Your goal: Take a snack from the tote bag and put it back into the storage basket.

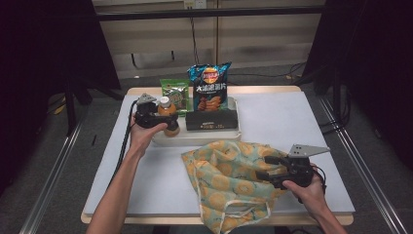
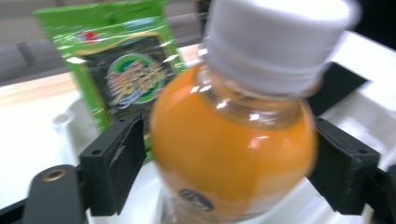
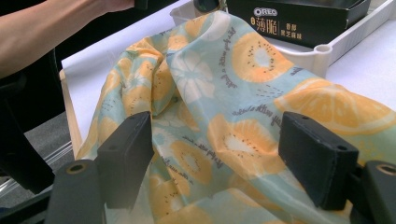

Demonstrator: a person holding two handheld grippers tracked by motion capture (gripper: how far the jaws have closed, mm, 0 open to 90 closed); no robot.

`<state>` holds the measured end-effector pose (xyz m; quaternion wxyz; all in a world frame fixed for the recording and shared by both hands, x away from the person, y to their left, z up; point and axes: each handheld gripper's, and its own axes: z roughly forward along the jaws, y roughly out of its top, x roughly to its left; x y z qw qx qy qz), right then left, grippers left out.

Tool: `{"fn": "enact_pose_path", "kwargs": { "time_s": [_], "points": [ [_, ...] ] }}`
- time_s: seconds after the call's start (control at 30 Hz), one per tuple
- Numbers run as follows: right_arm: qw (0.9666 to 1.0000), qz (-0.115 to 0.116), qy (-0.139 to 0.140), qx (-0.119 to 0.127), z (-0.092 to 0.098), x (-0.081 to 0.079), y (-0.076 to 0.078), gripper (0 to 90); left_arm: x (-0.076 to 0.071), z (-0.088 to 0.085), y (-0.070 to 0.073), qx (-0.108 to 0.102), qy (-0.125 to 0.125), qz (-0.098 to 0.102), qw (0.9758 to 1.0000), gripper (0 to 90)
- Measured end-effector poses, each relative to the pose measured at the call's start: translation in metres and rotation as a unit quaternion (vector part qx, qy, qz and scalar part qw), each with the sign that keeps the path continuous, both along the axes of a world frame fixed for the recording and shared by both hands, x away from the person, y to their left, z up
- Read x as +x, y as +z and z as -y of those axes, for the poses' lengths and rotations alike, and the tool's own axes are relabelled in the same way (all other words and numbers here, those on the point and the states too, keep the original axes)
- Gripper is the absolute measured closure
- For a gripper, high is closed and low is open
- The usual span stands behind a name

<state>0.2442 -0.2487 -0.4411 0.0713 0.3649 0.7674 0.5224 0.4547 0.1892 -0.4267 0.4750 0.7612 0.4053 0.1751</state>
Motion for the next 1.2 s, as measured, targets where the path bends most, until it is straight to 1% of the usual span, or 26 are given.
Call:
{"fn": "enact_pose_path", "kwargs": {
  "time_s": [0.07,0.1,0.13,0.17,0.2,0.23,0.3,0.33,0.37,0.4,0.43,0.47,0.5,0.57,0.6,0.63,0.67,0.7,0.77,0.8,0.83,0.87,1.03,1.1,1.13,1.2],
  "points": [
    [1.0000,0.000,0.001,-0.001,0.000,0.000,0.000,25.9,0.000,0.000,-0.001,-0.002,-0.001,-0.006,1.0000,16.6],
    [1.0000,0.000,0.000,-0.002,0.000,0.000,0.000,25.8,0.001,0.000,-0.002,-0.010,0.004,-0.009,0.9999,22.7],
    [1.0000,0.000,0.000,-0.002,0.000,0.000,0.000,25.8,0.001,-0.001,-0.002,-0.014,0.002,-0.008,0.9999,22.7],
    [1.0000,0.000,-0.001,-0.001,0.000,0.000,0.000,25.9,0.000,-0.001,-0.001,-0.010,0.005,0.000,0.9999,29.5],
    [1.0000,0.000,-0.002,-0.002,0.000,0.000,-0.001,25.8,0.000,0.001,0.000,-0.004,0.004,0.003,1.0000,29.8],
    [1.0000,0.000,-0.002,-0.002,0.000,0.000,0.000,25.9,0.000,0.001,0.000,0.002,-0.001,0.006,1.0000,30.0],
    [1.0000,0.001,-0.003,-0.001,0.001,0.000,-0.001,25.9,0.002,-0.001,0.001,0.001,-0.012,0.004,0.9999,30.2],
    [1.0000,0.002,-0.003,-0.001,0.001,0.001,-0.001,25.8,0.006,-0.004,0.000,-0.006,-0.030,0.002,0.9995,30.2],
    [1.0000,0.002,-0.003,-0.001,0.001,0.001,-0.001,25.8,0.006,-0.004,0.000,-0.006,-0.030,0.002,0.9995,30.2],
    [1.0000,0.000,-0.004,-0.002,0.002,0.001,-0.001,25.8,0.007,-0.006,0.000,-0.008,-0.040,0.002,0.9992,30.2],
    [1.0000,0.001,-0.004,-0.002,0.002,0.001,-0.001,25.8,0.009,-0.007,-0.001,-0.012,-0.052,0.001,0.9986,30.3],
    [1.0000,0.001,-0.005,-0.001,0.002,0.001,-0.001,25.7,0.012,-0.011,0.000,-0.005,-0.077,0.001,0.9971,30.3],
    [1.0000,-0.001,-0.006,0.000,0.002,0.001,-0.001,25.6,0.012,-0.011,0.000,-0.005,-0.077,0.001,0.9971,30.3],
    [1.0000,-0.001,-0.006,0.000,0.002,0.002,-0.002,25.5,0.016,-0.012,0.001,-0.002,-0.099,-0.002,0.9951,30.3],
    [1.0000,-0.002,-0.007,0.000,0.002,0.002,-0.002,25.5,0.016,-0.012,0.001,-0.002,-0.099,-0.002,0.9951,30.2],
    [1.0000,-0.003,-0.008,0.000,0.002,0.002,-0.002,25.4,0.017,-0.013,0.001,0.001,-0.108,0.001,0.9942,30.2],
    [1.0000,-0.003,-0.008,0.000,0.002,0.002,-0.002,25.4,0.019,-0.016,0.000,-0.001,-0.123,0.001,0.9925,30.2],
    [1.0000,-0.003,-0.008,0.000,0.002,0.002,-0.002,25.4,0.019,-0.016,0.000,-0.001,-0.123,0.001,0.9925,30.2],
    [1.0000,-0.002,-0.008,0.001,0.002,0.002,-0.002,25.3,0.022,-0.018,-0.001,-0.007,-0.132,0.004,0.9913,30.2],
    [1.0000,-0.002,-0.008,0.002,0.003,0.002,-0.002,25.0,0.024,-0.020,-0.002,-0.008,-0.143,0.005,0.9897,30.2],
    [1.0000,-0.002,-0.008,0.002,0.003,0.002,-0.002,25.0,0.024,-0.020,-0.002,-0.008,-0.143,0.005,0.9897,30.2],
    [1.0000,-0.002,-0.008,0.001,0.003,0.002,-0.002,24.8,0.026,-0.021,-0.002,-0.008,-0.151,0.004,0.9884,30.2],
    [1.0000,-0.002,-0.009,0.001,0.002,0.002,-0.002,24.0,0.028,-0.021,-0.003,-0.006,-0.159,0.010,0.9872,30.1],
    [1.0000,-0.002,-0.009,0.000,0.002,0.002,-0.002,23.2,0.028,-0.019,-0.003,-0.008,-0.151,0.015,0.9884,29.9],
    [1.0000,-0.001,-0.010,0.000,0.002,0.002,-0.002,22.5,0.027,-0.019,-0.004,-0.011,-0.152,0.012,0.9883,29.9],
    [0.9999,0.000,-0.014,-0.001,0.003,0.002,-0.002,19.9,0.026,-0.018,-0.004,-0.008,-0.147,0.014,0.9890,29.8]
  ]
}}
